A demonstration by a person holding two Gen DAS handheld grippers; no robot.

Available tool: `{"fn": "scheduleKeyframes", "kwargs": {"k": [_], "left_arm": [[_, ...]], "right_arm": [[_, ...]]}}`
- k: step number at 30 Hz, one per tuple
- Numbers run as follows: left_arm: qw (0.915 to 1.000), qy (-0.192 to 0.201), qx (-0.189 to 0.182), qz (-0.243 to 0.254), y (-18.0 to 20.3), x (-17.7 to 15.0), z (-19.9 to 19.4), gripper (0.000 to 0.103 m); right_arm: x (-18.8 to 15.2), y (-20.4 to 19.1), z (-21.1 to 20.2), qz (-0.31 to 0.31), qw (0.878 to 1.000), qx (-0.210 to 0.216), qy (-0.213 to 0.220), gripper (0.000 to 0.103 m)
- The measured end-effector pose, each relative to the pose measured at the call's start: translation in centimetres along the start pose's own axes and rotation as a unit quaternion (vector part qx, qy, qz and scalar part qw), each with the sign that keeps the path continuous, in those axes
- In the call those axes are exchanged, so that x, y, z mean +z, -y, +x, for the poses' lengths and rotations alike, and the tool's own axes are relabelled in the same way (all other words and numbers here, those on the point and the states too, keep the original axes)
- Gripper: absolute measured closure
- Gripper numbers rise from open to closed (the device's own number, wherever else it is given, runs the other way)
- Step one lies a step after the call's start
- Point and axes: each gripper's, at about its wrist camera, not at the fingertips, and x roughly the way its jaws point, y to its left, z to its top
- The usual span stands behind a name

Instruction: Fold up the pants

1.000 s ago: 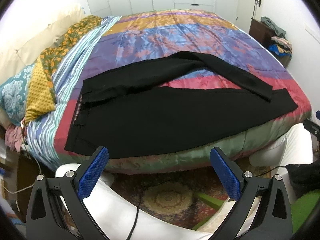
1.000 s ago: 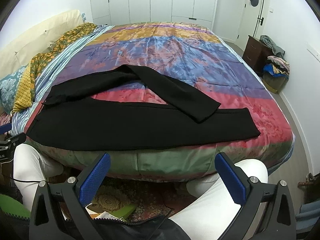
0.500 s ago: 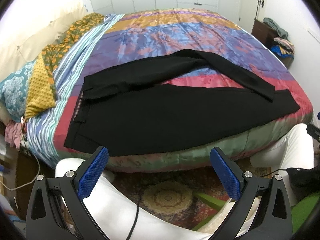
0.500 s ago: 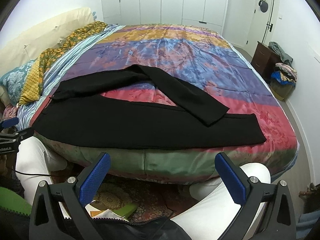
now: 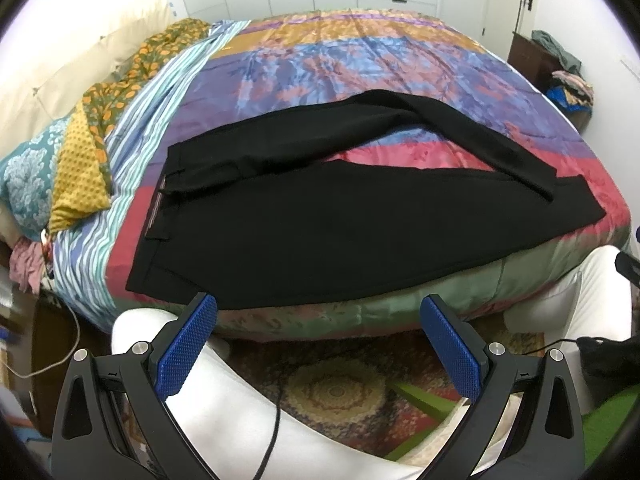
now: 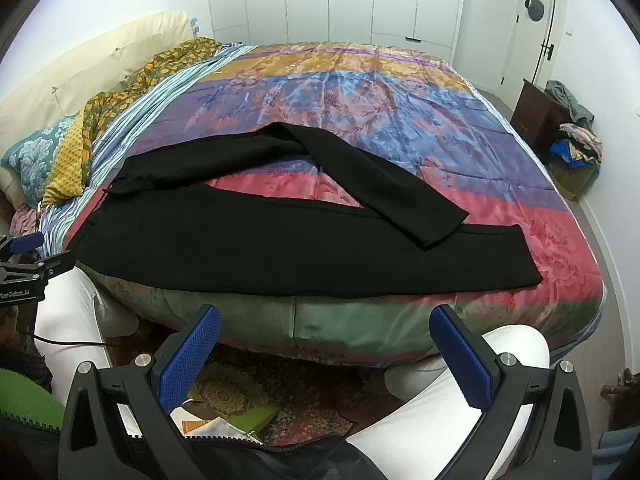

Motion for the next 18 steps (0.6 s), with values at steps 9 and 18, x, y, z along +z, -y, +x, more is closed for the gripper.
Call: {"fn": "scheduleKeyframes", "kwargs": {"k": [9,18], "left_arm": [[1.0000,-0.006,0.003,0.004,0.07,-0.14,0.41,0.001],[0.9997,0.001,0.008,0.023,0.85,-0.08,0.22,0.001]], "right_arm": [[-0.12,-0.14,0.48,-0.002,1.000,0.010,-0.007,0.000],[-0.22,-0.03,0.44,0.001,1.000,0.020,-0.005,0.000]]}}
